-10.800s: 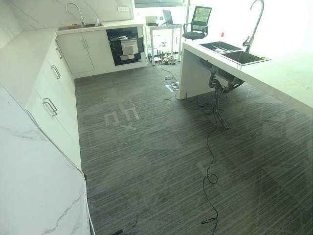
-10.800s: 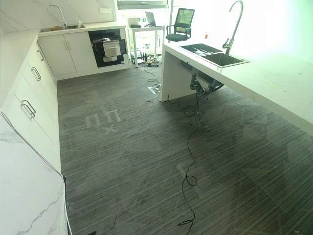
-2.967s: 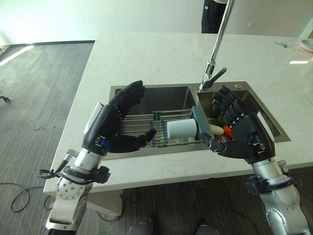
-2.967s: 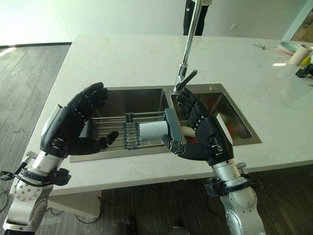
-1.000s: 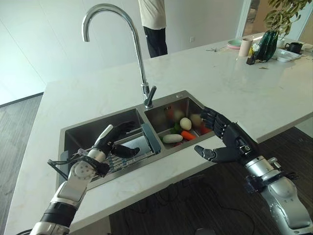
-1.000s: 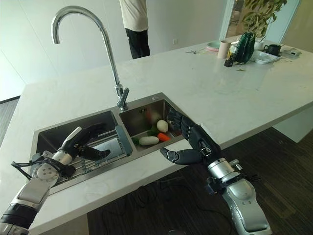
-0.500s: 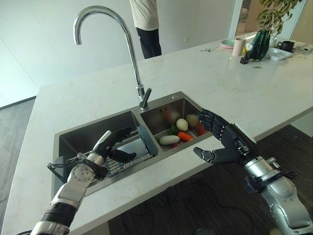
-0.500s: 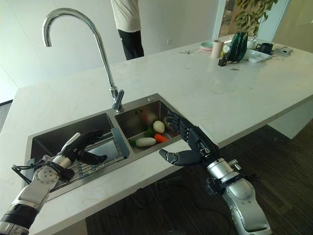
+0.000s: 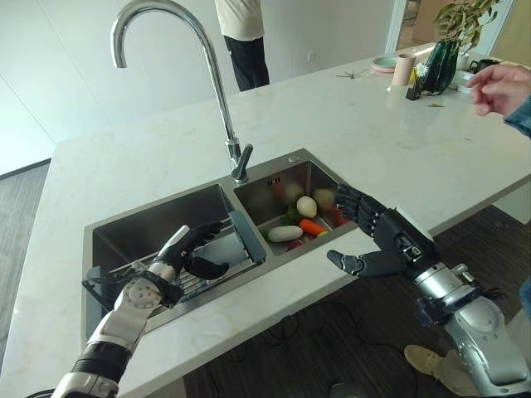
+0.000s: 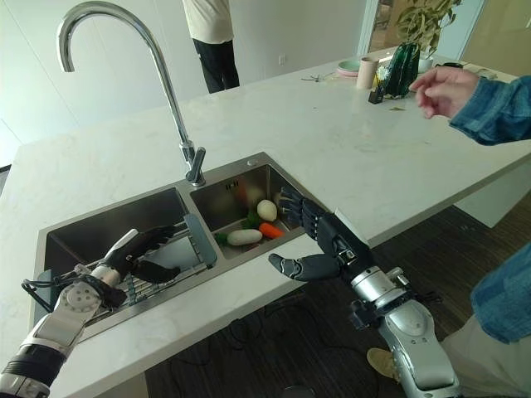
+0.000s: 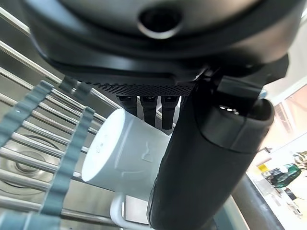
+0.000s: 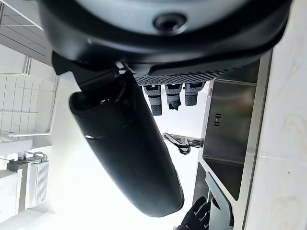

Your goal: Place the dishes in the dishwasher.

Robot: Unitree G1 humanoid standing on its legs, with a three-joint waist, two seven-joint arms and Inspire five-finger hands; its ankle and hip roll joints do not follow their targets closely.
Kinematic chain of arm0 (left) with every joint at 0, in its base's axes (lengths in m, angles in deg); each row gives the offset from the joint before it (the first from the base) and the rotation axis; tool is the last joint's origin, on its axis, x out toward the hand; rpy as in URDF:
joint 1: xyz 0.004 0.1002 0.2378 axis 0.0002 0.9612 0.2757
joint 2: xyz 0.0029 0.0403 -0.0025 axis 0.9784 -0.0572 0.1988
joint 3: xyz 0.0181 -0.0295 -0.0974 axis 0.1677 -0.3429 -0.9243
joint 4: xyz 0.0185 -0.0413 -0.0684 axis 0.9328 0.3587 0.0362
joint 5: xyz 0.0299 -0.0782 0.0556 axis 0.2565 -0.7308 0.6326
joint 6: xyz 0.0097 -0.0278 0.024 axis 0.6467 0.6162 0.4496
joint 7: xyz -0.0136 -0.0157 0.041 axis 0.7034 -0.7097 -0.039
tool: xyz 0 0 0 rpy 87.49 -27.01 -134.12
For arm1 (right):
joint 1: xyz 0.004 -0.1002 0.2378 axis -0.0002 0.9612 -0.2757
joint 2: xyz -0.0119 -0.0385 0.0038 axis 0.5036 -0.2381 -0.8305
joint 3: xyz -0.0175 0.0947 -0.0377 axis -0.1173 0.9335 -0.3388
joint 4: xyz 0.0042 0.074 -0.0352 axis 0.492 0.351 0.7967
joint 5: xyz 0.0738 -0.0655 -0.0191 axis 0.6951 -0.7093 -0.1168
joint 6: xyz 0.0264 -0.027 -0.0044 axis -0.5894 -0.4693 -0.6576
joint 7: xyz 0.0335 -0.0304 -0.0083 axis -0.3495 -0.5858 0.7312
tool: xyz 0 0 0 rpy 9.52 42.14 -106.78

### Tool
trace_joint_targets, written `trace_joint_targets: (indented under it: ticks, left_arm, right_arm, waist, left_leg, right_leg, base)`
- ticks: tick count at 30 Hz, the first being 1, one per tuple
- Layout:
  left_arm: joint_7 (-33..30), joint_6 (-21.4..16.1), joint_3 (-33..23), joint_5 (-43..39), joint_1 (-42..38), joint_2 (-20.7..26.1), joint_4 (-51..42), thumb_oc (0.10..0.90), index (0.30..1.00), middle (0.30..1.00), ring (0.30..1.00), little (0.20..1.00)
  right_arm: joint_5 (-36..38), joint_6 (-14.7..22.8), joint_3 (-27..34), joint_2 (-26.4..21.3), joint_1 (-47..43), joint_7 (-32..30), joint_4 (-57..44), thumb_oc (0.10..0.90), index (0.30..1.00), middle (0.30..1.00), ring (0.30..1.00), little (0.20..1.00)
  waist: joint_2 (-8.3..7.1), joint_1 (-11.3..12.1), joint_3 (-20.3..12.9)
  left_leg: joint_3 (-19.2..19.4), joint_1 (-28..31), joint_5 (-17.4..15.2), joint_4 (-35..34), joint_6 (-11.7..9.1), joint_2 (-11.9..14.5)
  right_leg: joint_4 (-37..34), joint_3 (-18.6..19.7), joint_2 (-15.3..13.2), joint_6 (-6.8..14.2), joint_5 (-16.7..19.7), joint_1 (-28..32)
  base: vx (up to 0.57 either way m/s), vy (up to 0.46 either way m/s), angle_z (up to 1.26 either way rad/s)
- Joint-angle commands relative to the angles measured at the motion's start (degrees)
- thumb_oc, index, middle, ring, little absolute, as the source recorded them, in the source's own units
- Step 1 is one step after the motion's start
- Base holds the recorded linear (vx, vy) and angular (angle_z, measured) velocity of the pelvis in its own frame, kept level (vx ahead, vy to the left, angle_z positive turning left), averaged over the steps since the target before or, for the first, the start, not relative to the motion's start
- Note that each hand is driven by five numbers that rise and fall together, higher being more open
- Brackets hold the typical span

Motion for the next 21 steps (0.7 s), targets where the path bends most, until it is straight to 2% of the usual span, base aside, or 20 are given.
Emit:
trace_joint_targets:
  ticks: [1, 6, 12, 13, 14, 15, 21]
  left_arm:
    - [-2.15, -2.55, -1.13, 2.79, -9.42, 3.94, 0.42, 0.800, 0.900, 0.900, 0.900, 0.900]
    - [-2.54, 0.07, -0.47, 4.88, -9.70, 4.13, 1.46, 0.800, 0.900, 0.900, 0.900, 0.900]
    - [1.33, 6.44, 0.58, 6.91, -10.38, 4.30, 4.24, 0.800, 0.900, 0.900, 0.900, 0.900]
    - [2.19, 6.87, 0.84, 7.44, -10.35, 4.33, 4.49, 0.711, 0.766, 0.766, 0.766, 0.766]
    - [2.76, 6.72, 1.18, 7.57, -10.37, 4.47, 4.74, 0.580, 0.571, 0.571, 0.571, 0.571]
    - [3.04, 6.61, 1.33, 7.63, -10.43, 4.51, 4.97, 0.400, 0.300, 0.300, 0.300, 0.300]
    - [8.36, 6.50, 2.43, 8.75, -10.67, 5.83, 5.29, 0.400, 0.300, 0.300, 0.300, 0.300]
  right_arm:
    - [0.92, 4.54, 2.86, -0.77, -7.03, 0.16, -3.75, 0.800, 0.900, 0.900, 0.900, 0.900]
    - [1.00, 4.29, 2.57, -1.13, -7.30, 0.08, -3.73, 0.800, 0.900, 0.900, 0.900, 0.900]
    - [0.89, 3.62, 2.52, -1.50, -7.80, 0.65, -3.69, 0.800, 0.900, 0.900, 0.900, 0.900]
    - [0.81, 3.39, 2.52, -1.56, -7.80, 0.67, -3.90, 0.800, 0.900, 0.900, 0.900, 0.900]
    - [0.72, 3.19, 2.49, -1.63, -7.85, 0.74, -4.05, 0.800, 0.900, 0.900, 0.900, 0.900]
    - [0.77, 3.08, 2.53, -1.75, -7.88, 0.85, -4.10, 0.800, 0.900, 0.900, 0.900, 0.900]
    - [0.21, 2.74, 2.08, -2.54, -7.74, 1.47, -4.21, 0.800, 0.900, 0.900, 0.900, 0.900]
  waist:
    - [0.33, -0.49, -2.04]
    - [0.27, -0.43, -1.94]
    - [0.46, -0.48, -1.82]
    - [0.52, -0.51, -1.78]
    - [0.58, -0.54, -1.74]
    - [0.61, -0.56, -1.74]
    - [0.76, -0.54, -1.71]
  left_leg:
    - [-3.33, 1.23, -15.48, 8.48, 1.64, -0.26]
    - [-3.32, 1.21, -15.46, 8.48, 1.65, -0.28]
    - [-3.28, 1.20, -15.44, 8.48, 1.63, -0.28]
    - [-3.27, 1.21, -15.41, 8.48, 1.59, -0.26]
    - [-3.30, 1.20, -15.41, 8.48, 1.59, -0.29]
    - [-3.32, 1.19, -15.44, 8.48, 1.63, -0.33]
    - [-3.14, 1.18, -15.43, 8.48, 1.65, -0.40]
  right_leg:
    - [2.18, -1.32, 0.99, 3.88, -5.58, 0.74]
    - [2.18, -1.36, 1.01, 3.92, -5.54, 0.72]
    - [2.18, -1.47, 1.03, 3.97, -5.57, 0.69]
    - [2.18, -1.48, 1.03, 3.98, -5.56, 0.69]
    - [2.18, -1.47, 1.03, 4.00, -5.55, 0.69]
    - [2.18, -1.44, 1.04, 4.00, -5.55, 0.67]
    - [2.18, -1.61, 0.95, 4.13, -5.44, 0.65]
  base:
    - [0.00, 0.000, 0.00]
    - [0.00, 0.000, 0.00]
    - [0.00, 0.000, 0.00]
    - [0.00, 0.000, 0.00]
    - [0.00, 0.000, 0.00]
    - [0.00, 0.000, 0.00]
    - [0.00, 0.000, 0.00]
